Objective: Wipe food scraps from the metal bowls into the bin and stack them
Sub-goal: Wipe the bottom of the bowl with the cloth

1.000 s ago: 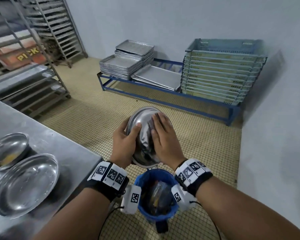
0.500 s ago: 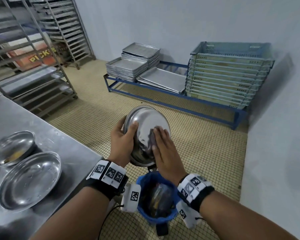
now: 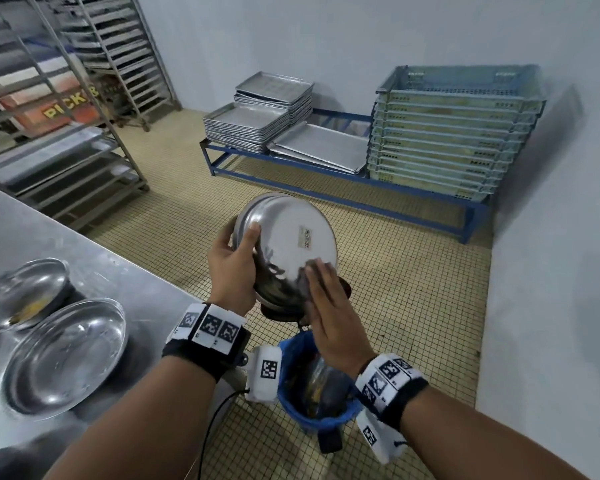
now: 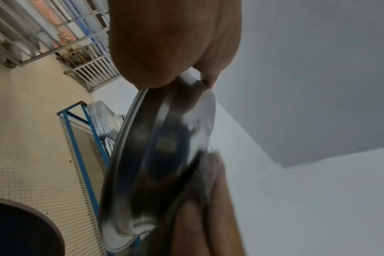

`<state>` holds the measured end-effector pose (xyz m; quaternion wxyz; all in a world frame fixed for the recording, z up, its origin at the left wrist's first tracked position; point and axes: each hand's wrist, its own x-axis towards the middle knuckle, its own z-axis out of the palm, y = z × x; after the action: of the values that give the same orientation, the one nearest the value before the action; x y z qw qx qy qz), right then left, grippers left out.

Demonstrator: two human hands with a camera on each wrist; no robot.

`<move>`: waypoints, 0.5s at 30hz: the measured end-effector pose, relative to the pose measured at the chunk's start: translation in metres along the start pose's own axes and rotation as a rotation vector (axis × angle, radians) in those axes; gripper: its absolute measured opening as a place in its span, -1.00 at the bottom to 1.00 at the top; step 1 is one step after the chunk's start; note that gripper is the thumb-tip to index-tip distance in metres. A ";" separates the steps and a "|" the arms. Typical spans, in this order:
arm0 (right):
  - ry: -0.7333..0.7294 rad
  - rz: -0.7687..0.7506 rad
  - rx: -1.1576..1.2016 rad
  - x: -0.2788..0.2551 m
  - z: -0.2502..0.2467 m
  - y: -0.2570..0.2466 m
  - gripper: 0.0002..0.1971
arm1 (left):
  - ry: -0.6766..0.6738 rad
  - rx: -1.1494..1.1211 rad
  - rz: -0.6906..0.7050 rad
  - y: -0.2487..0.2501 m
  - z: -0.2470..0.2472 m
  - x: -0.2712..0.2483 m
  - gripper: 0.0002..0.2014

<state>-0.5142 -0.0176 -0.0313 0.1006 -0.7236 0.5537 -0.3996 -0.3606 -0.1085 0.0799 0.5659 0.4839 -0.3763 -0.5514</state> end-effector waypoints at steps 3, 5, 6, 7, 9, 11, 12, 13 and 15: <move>0.016 0.270 0.147 0.004 -0.005 0.004 -0.40 | -0.034 0.019 -0.006 -0.004 -0.007 -0.005 -0.65; 0.036 0.385 0.203 0.018 -0.010 0.006 -0.37 | -0.092 0.063 0.008 -0.006 -0.011 -0.009 -0.68; 0.064 0.431 0.233 0.027 -0.014 0.009 -0.37 | -0.123 0.086 0.008 -0.007 -0.013 -0.011 -0.68; 0.097 0.462 0.254 0.036 -0.019 0.010 -0.40 | -0.149 0.105 0.002 -0.007 -0.014 -0.013 -0.65; 0.152 0.440 0.243 0.054 -0.030 0.008 -0.44 | -0.195 0.136 -0.002 -0.008 -0.015 -0.015 -0.65; 0.194 0.277 0.139 0.068 -0.034 -0.001 -0.47 | -0.228 0.160 0.027 -0.007 -0.014 -0.019 -0.74; 0.196 0.158 0.047 0.072 -0.033 -0.007 -0.48 | -0.239 0.164 0.043 -0.007 -0.013 -0.021 -0.73; 0.186 0.032 -0.048 0.075 -0.031 -0.013 -0.49 | -0.248 0.169 0.054 -0.007 -0.013 -0.022 -0.69; 0.165 -0.148 -0.159 0.075 -0.025 -0.019 -0.51 | -0.255 0.168 0.062 -0.006 -0.013 -0.023 -0.58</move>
<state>-0.5129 -0.0693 0.0317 -0.0324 -0.7329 0.5352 -0.4188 -0.3528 -0.0837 0.0731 0.4876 0.4439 -0.5047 -0.5572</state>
